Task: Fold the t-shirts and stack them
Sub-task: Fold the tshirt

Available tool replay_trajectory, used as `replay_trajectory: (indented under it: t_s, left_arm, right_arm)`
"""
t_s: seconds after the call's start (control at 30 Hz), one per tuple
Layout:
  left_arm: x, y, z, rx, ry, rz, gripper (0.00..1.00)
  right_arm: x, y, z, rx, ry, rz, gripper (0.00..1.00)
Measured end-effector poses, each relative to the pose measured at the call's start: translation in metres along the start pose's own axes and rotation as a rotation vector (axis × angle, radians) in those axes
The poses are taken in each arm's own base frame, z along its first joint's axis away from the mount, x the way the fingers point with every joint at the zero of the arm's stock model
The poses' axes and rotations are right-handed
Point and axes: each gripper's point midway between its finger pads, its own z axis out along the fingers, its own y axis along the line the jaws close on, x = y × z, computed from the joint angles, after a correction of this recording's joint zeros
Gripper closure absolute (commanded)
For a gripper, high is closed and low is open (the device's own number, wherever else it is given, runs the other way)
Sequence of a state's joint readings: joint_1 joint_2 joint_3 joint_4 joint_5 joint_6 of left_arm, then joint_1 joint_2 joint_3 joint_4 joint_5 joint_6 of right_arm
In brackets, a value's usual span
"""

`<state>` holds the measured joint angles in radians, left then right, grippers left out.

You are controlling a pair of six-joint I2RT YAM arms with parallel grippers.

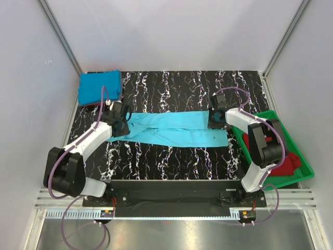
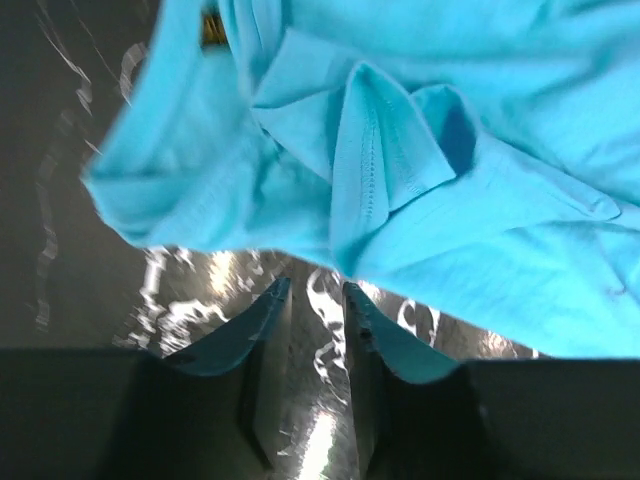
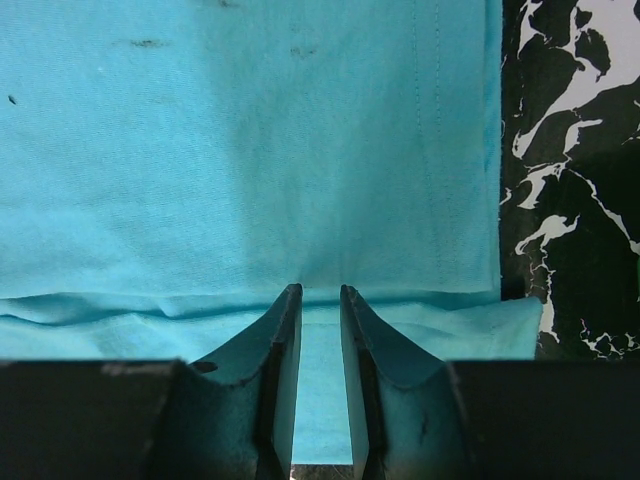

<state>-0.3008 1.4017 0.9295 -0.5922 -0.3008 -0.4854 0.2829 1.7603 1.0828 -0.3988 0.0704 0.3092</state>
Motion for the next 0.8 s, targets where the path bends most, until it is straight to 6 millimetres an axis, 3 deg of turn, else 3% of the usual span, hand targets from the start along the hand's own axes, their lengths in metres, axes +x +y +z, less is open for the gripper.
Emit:
replay_trajectory:
  t_s: [0.1,0.17,0.2,0.23,0.33,0.4,0.5,0.67,0.8]
  left_arm:
    - [0.014,-0.003,-0.002,0.038,0.021,-0.048,0.64]
    - [0.012,-0.005,-0.013,0.073,-0.003,-0.09,0.6]
    - [0.007,-0.006,-0.021,0.09,-0.033,-0.113,0.48]
    - [-0.002,-0.006,-0.031,0.11,-0.078,-0.136,0.45]
    - [-0.027,-0.002,-0.052,0.143,-0.19,-0.195,0.45]
    - [-0.043,0.003,-0.053,0.145,-0.221,-0.224,0.44]
    - [-0.058,0.005,-0.032,0.144,-0.199,-0.224,0.44]
    - [-0.053,-0.009,0.015,0.162,-0.055,-0.175,0.44]
    - [-0.047,-0.014,0.035,0.167,0.015,-0.156,0.51]
  right_arm:
    - [0.0,0.0,0.0,0.001,0.0,0.0,0.72]
    - [0.001,0.0,0.0,0.002,0.002,0.001,0.72]
    - [0.001,-0.001,0.0,0.004,0.005,0.002,0.71]
    - [0.002,-0.001,-0.001,0.004,0.007,0.002,0.72]
    - [0.0,0.0,-0.005,-0.001,0.003,0.011,0.72]
    - [-0.005,0.003,-0.011,-0.015,-0.013,0.02,0.72]
    - [-0.014,0.01,-0.022,-0.047,-0.042,0.035,0.71]
    - [-0.025,0.029,-0.034,-0.136,-0.057,0.035,0.7]
    - [-0.025,0.047,-0.039,-0.203,-0.053,0.009,0.68]
